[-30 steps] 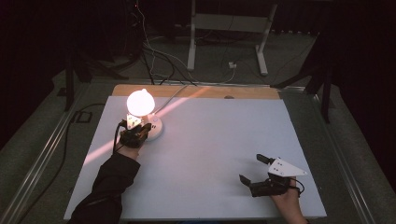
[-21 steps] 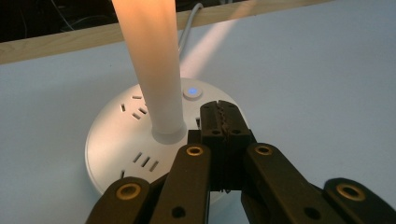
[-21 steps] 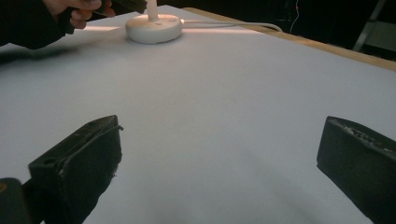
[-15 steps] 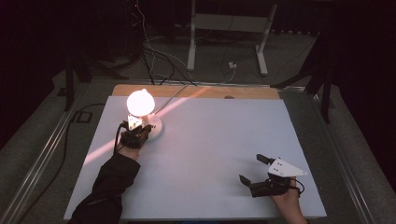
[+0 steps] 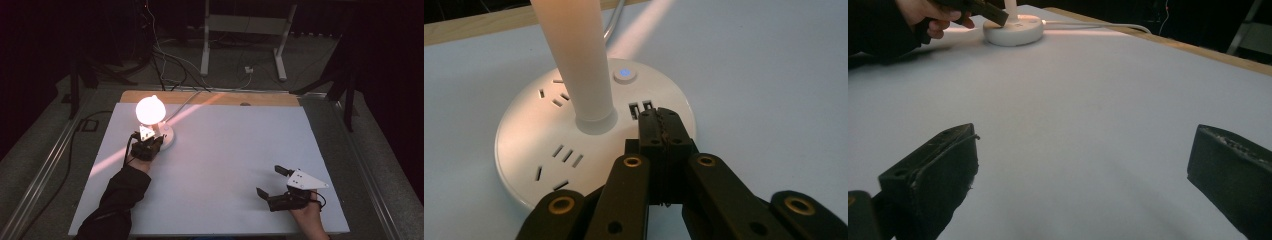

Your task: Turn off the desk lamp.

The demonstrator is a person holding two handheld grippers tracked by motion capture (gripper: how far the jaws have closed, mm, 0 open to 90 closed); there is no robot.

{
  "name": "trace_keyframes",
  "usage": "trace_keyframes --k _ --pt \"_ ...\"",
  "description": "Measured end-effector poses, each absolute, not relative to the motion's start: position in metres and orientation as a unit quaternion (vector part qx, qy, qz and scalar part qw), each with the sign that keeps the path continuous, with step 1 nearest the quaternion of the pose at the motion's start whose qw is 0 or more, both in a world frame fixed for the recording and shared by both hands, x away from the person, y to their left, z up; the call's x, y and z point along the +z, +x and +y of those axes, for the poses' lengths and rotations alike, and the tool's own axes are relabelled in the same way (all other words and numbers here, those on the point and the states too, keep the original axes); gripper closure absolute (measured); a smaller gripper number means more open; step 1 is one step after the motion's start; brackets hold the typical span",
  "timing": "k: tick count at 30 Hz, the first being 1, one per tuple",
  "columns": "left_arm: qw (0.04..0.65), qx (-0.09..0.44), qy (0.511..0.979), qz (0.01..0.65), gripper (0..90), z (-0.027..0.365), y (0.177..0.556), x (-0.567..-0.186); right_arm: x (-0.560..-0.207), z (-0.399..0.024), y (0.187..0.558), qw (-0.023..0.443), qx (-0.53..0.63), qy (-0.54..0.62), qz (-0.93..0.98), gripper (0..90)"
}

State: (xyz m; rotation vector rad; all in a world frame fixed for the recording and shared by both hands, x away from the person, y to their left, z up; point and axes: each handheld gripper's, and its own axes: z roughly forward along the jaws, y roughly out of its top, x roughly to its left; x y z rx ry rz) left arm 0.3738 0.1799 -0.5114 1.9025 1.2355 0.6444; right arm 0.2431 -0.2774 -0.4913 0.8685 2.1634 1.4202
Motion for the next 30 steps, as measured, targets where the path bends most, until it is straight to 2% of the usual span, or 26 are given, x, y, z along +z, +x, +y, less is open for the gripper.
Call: trace_keyframes --k 12,21,30 --pt "0.381 0.253 0.744 0.487 90.0 0.183 0.375 -0.512 -0.492 -0.277 0.244 0.200 0.507 0.312 0.778 0.0" --pt "0.372 0.273 0.747 0.479 90.0 0.178 0.373 -0.514 -0.492 -0.277 0.244 0.201 0.507 0.311 0.779 0.0" --pt "0.401 0.260 0.733 0.483 90.0 0.186 0.372 -0.498 -0.492 -0.278 0.244 0.202 0.508 0.312 0.777 0.0"
